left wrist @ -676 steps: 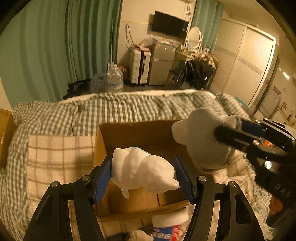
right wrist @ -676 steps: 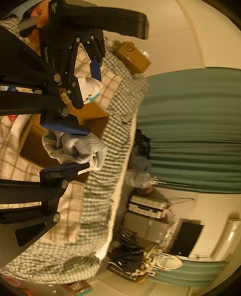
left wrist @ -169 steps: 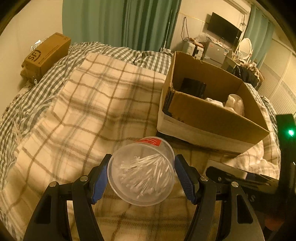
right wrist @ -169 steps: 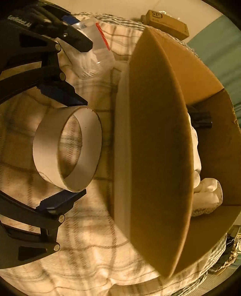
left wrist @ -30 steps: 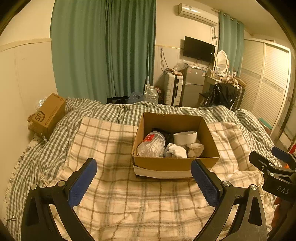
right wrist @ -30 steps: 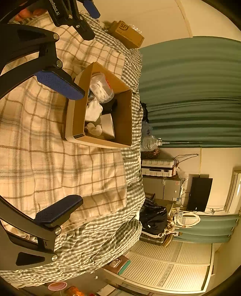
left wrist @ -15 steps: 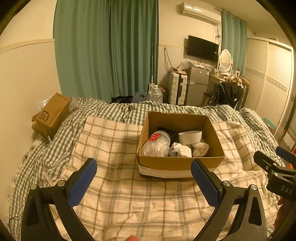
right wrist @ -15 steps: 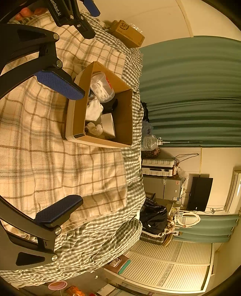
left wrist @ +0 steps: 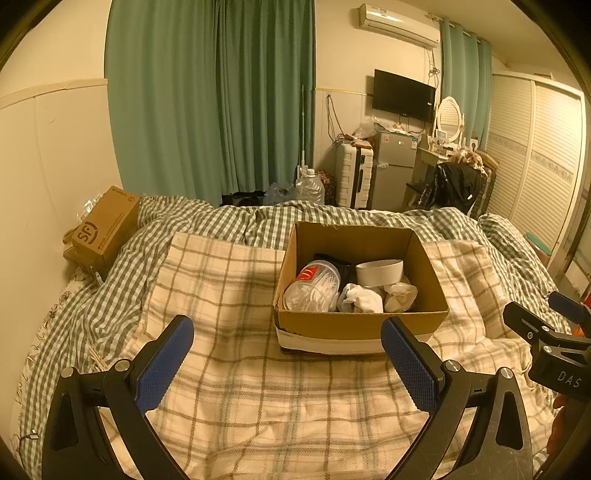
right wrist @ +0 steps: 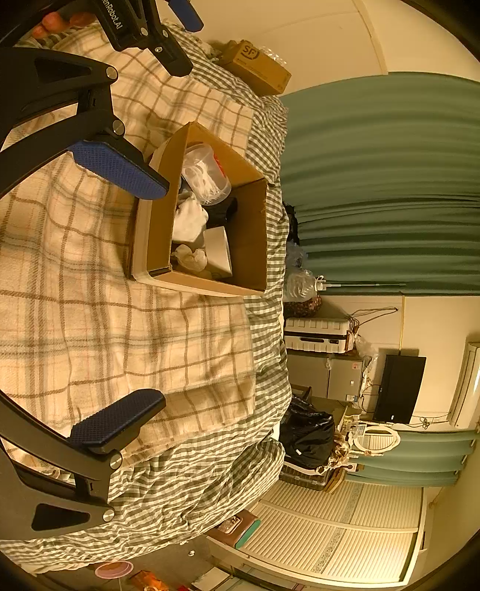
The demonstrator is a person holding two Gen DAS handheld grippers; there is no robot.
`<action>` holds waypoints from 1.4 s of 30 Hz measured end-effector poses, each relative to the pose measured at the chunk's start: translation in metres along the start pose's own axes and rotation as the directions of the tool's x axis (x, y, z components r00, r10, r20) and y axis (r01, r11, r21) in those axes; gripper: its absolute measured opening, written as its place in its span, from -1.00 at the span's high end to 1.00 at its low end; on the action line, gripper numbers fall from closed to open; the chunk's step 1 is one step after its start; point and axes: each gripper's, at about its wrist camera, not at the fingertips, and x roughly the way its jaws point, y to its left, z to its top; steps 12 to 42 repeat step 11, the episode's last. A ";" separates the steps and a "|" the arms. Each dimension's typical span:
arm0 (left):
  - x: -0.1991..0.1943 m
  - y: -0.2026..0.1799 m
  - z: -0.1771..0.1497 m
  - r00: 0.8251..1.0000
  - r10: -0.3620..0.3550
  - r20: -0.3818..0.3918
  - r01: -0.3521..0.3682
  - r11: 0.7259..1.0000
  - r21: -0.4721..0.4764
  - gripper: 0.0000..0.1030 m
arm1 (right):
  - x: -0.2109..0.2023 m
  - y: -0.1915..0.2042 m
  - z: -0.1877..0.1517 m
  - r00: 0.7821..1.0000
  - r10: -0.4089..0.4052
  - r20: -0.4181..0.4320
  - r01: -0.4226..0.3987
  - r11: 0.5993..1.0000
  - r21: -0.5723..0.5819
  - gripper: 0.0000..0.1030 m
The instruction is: Organize objects
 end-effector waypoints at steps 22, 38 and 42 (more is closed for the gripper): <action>-0.001 0.000 -0.001 1.000 0.003 0.020 -0.004 1.000 0.021 -1.00 | 0.003 0.001 -0.002 1.000 0.002 -0.008 -0.002 1.000 -0.004 -0.99; -0.001 0.000 -0.001 1.000 0.003 0.020 -0.004 1.000 0.021 -1.00 | 0.003 0.001 -0.002 1.000 0.002 -0.008 -0.002 1.000 -0.004 -0.99; -0.001 0.000 -0.001 1.000 0.003 0.020 -0.004 1.000 0.021 -1.00 | 0.003 0.001 -0.002 1.000 0.002 -0.008 -0.002 1.000 -0.004 -0.99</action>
